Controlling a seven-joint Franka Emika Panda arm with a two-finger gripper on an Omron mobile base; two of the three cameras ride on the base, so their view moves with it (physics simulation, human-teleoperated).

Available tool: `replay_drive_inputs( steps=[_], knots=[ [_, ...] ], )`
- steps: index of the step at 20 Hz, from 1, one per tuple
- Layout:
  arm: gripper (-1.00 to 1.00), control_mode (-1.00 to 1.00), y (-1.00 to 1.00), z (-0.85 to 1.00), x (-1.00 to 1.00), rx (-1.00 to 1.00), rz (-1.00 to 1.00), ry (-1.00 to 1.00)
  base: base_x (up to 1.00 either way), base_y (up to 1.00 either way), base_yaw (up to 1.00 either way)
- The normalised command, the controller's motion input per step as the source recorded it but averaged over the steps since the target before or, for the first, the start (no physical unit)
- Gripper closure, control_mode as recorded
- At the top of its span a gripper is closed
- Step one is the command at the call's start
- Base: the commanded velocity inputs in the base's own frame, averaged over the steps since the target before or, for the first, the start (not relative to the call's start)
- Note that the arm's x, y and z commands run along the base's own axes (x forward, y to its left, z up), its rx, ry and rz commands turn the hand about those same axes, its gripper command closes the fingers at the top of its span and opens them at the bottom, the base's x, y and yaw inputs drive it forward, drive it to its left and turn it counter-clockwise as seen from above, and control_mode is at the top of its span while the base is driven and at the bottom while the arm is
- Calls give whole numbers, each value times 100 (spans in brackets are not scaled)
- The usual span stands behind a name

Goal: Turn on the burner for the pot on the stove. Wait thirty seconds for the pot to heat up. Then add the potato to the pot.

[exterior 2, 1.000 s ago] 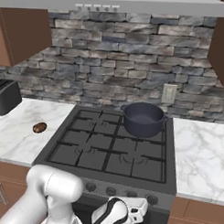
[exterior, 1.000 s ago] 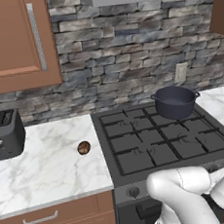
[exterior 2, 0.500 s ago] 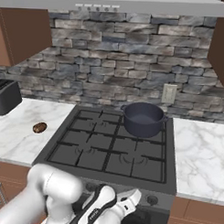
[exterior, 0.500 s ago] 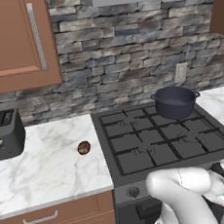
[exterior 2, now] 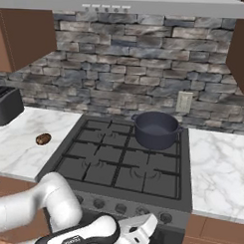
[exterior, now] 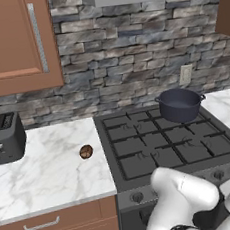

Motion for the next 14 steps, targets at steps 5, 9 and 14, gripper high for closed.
replay_drive_inputs(
  steps=[5,9,14],
  knots=[
    [100,-100,-18,64,-60,0,-2,-2,0,0,0],
    [100,-100,0,0,0,0,0,0,0,0,0],
    [100,-100,0,-2,0,0,0,0,0,0,0]
  ],
)
